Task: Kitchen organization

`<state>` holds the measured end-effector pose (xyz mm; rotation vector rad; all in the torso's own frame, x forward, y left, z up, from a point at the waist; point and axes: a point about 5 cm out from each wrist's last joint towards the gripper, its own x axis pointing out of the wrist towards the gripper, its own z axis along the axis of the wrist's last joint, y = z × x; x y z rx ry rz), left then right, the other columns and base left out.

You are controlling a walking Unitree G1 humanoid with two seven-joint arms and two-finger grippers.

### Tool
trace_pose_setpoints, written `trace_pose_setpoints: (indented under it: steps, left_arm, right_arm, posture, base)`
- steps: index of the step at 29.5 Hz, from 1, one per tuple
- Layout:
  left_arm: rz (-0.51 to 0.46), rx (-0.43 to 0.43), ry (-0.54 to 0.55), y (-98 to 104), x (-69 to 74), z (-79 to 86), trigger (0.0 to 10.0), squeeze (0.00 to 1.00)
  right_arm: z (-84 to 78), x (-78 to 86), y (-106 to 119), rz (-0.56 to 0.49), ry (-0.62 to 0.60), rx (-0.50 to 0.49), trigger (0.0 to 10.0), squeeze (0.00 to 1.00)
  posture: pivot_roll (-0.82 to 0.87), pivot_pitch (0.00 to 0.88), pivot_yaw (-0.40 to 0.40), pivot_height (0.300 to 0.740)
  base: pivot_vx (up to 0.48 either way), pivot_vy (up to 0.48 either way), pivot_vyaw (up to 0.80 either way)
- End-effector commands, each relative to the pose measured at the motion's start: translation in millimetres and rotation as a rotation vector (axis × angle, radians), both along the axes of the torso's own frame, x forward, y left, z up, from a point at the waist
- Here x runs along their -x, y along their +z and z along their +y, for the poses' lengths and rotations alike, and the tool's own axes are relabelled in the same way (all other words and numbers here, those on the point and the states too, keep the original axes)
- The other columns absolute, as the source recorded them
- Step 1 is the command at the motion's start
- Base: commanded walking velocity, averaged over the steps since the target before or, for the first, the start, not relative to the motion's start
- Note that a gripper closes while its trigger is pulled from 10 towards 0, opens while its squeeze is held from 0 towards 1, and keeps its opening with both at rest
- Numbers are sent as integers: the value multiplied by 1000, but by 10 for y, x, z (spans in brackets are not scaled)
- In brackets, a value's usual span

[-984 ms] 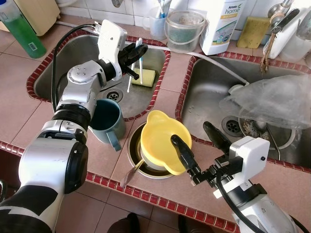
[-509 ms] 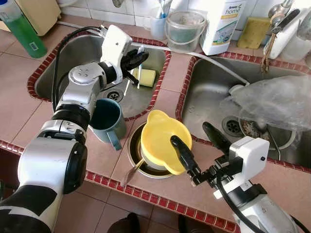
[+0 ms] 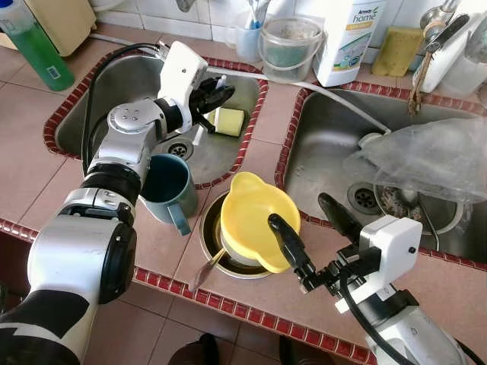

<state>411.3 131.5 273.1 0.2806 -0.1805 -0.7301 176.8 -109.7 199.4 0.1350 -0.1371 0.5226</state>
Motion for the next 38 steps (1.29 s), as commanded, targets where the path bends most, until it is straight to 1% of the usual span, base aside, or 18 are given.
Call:
trace_pose_setpoints:
  steps: [1, 10, 16, 18, 23, 24, 25, 26, 27, 29, 30, 31, 33, 34, 36, 38]
  left_arm:
    - [-18, -13, 6, 78, -6, 32, 10000, 1000]
    - [-19, -8, 5, 94, -6, 36, 10000, 1000]
    - [-23, -9, 3, 103, -5, 40, 10000, 1000]
    - [-25, -10, -5, 105, 1, 44, 10000, 1000]
    - [-35, 7, 10, 134, -1, 73, 10000, 1000]
    - [-38, 20, 15, 150, -1, 85, 10000, 984]
    - [-41, 38, 23, 172, -1, 107, 10000, 596]
    - [-46, 57, 30, 197, -1, 128, 10000, 235]
    - [-56, 75, 41, 227, 0, 154, 10000, 0]
    - [-81, 117, 72, 301, 0, 218, 10000, 0]
    - [-89, 157, 89, 350, 1, 258, 10000, 0]
    - [-89, 157, 89, 350, 1, 258, 10000, 0]
    - [-123, 230, 112, 438, 20, 335, 10000, 0]
    - [-128, 238, 119, 441, 26, 347, 10000, 0]
    - [-137, 225, 126, 408, 45, 351, 10000, 0]
    - [-136, 249, 126, 382, 70, 351, 10000, 0]
  right_arm:
    - [-11, 3, -15, 10, -2, -2, 10000, 0]
    - [-9, -4, -17, 10, 0, -1, 10000, 0]
    - [-11, -27, -21, 7, 2, 0, 10000, 0]
    - [-5, -58, -25, 0, 4, -1, 10000, 0]
    - [7, -92, -28, -6, 12, -2, 10000, 0]
    - [9, -98, -28, -7, 15, -2, 10000, 0]
    - [12, -110, -29, -11, 17, -2, 10000, 0]
    - [15, -125, -27, -15, 19, -3, 10000, 0]
    - [18, -143, -25, -19, 19, -5, 10000, 0]
    - [28, -190, -20, -30, 22, -8, 10000, 0]
    - [38, -213, -17, -36, 26, -11, 10000, 0]
    - [38, -213, -17, -36, 26, -11, 10000, 0]
    - [63, -277, -15, -52, 31, -16, 10000, 0]
    - [70, -289, -12, -57, 31, -17, 10000, 0]
    - [89, -325, -12, -66, 35, -23, 10000, 0]
    - [109, -360, -11, -75, 38, -28, 10000, 0]
  posture:
    - [-196, 260, 69, 740]
    - [-193, 257, 66, 740]
    - [-187, 248, 65, 740]
    - [-180, 240, 66, 740]
    - [-164, 224, 61, 740]
    - [-164, 224, 61, 740]
    - [-158, 218, 58, 740]
    - [-154, 213, 57, 740]
    - [-148, 211, 56, 740]
    - [-137, 199, 52, 740]
    - [-134, 197, 51, 740]
    - [-134, 197, 51, 740]
    - [-113, 176, 52, 740]
    - [-110, 174, 53, 740]
    - [-94, 162, 53, 740]
    - [-86, 153, 53, 740]
  base:
    - [0, 0, 0]
    - [0, 0, 0]
    - [0, 0, 0]
    - [0, 0, 0]
    - [0, 0, 0]
    - [0, 0, 0]
    - [0, 0, 0]
    - [0, 0, 0]
    - [0, 0, 0]
    - [0, 0, 0]
    - [0, 0, 0]
    - [0, 0, 0]
    - [0, 0, 0]
    - [0, 0, 0]
    - [0, 0, 0]
    - [0, 0, 0]
